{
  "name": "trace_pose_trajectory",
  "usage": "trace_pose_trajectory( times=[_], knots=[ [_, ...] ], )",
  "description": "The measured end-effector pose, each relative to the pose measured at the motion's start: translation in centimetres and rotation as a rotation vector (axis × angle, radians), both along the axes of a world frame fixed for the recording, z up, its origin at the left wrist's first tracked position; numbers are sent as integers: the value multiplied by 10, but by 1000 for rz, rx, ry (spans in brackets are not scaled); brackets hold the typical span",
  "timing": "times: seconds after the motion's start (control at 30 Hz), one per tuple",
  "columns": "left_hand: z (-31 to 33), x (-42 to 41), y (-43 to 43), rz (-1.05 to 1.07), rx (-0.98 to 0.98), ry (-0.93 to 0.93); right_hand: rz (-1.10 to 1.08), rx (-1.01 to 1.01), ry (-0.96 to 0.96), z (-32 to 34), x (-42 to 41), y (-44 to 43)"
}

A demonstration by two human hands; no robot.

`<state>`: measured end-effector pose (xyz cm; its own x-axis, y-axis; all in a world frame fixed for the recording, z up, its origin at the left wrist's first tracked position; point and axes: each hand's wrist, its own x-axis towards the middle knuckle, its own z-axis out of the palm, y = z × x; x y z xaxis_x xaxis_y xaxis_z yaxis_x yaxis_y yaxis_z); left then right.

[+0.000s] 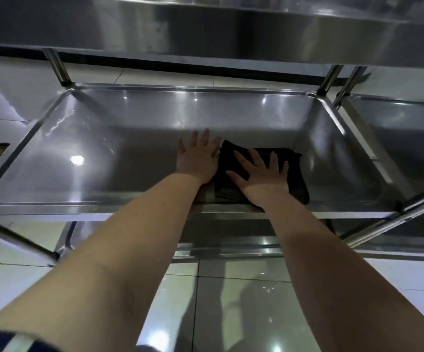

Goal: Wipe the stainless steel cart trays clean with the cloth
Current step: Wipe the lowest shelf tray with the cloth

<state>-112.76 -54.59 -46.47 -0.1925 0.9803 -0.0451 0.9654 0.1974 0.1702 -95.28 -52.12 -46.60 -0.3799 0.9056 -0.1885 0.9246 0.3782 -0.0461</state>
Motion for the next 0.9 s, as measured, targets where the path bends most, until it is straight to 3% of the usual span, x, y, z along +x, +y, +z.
trace_pose_trajectory(
  times=[0.17, 0.33, 0.43, 0.63, 0.7, 0.9],
  knots=[
    [-9, -8, 3, 1, -11, 3, -33, 20, -8, -5, 36, 19],
    [-12, -6, 4, -6, 5, 17, -210, 27, -21, 0, 126, 56],
    [-16, -5, 5, 13, 20, 31, -276, 34, -45, 0, 128, 59],
    [-17, -9, 8, 27, 17, 33, 89, 33, -40, -5, 29, 9],
    [-17, -11, 7, 16, 8, 27, 110, 18, -46, -3, 29, 6],
    [-18, -12, 7, 14, 23, 20, -236, 35, -84, 6, 138, 53]
  ],
)
